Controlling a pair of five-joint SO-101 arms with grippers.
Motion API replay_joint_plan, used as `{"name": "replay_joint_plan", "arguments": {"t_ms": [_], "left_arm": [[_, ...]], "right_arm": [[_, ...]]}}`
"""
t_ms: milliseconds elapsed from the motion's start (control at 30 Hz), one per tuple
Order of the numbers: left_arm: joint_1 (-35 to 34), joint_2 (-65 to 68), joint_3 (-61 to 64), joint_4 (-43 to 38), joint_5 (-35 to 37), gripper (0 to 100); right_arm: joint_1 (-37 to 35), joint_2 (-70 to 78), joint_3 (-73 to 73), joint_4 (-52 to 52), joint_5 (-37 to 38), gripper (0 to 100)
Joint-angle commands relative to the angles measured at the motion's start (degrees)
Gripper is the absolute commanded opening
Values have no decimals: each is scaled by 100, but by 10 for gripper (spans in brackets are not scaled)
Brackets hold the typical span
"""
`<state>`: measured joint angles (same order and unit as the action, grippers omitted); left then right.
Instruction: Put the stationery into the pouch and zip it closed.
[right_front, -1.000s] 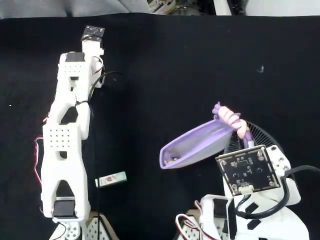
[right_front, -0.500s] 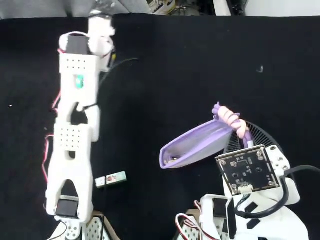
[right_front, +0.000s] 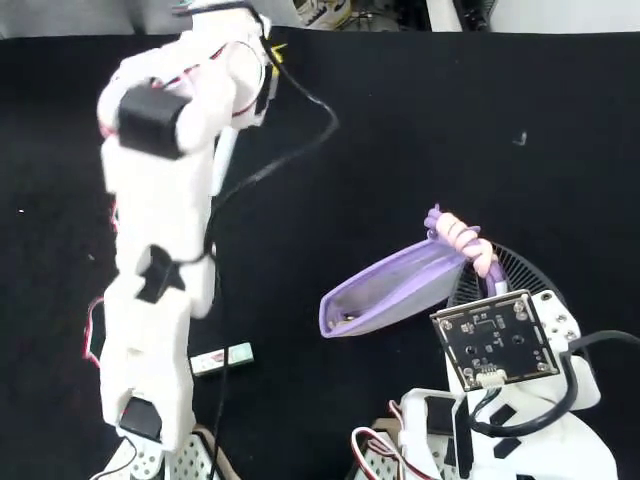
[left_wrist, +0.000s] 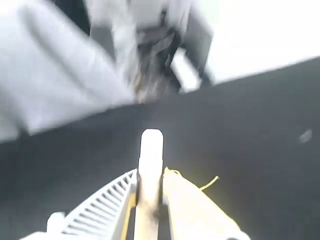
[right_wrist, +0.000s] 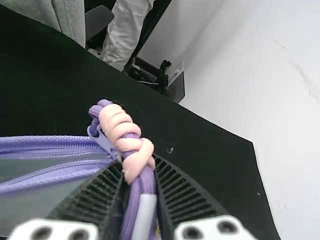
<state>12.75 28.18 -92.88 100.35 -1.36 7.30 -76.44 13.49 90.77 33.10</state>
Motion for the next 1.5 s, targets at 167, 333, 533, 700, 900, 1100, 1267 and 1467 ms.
{"name": "replay_joint_plan", "arguments": {"t_ms": [167, 333, 533, 700, 900, 1100, 1267, 1467], "left_arm": [[1604, -2752, 1367, 70, 387, 28], [2563, -4123, 2774, -70, 387, 28], [3442, -5143, 3943, -844, 387, 28], [4163, -5653, 5033, -1486, 334, 28], [4303, -6312, 6818, -2778, 325, 28], [4259, -7437, 8708, -4466, 325, 28], [4277, -8334, 10185, -5864, 325, 28], [4303, -8844, 11363, -6699, 325, 28]], "right_arm": [[-62, 136, 22, -88, 70, 11], [-62, 136, 22, -88, 70, 11], [-62, 136, 22, -88, 70, 11], [-62, 136, 22, -88, 70, 11], [-62, 136, 13, -79, 70, 11], [-62, 136, 13, -79, 70, 11], [-70, 136, 22, -79, 70, 11], [-79, 136, 22, -79, 70, 11]]}}
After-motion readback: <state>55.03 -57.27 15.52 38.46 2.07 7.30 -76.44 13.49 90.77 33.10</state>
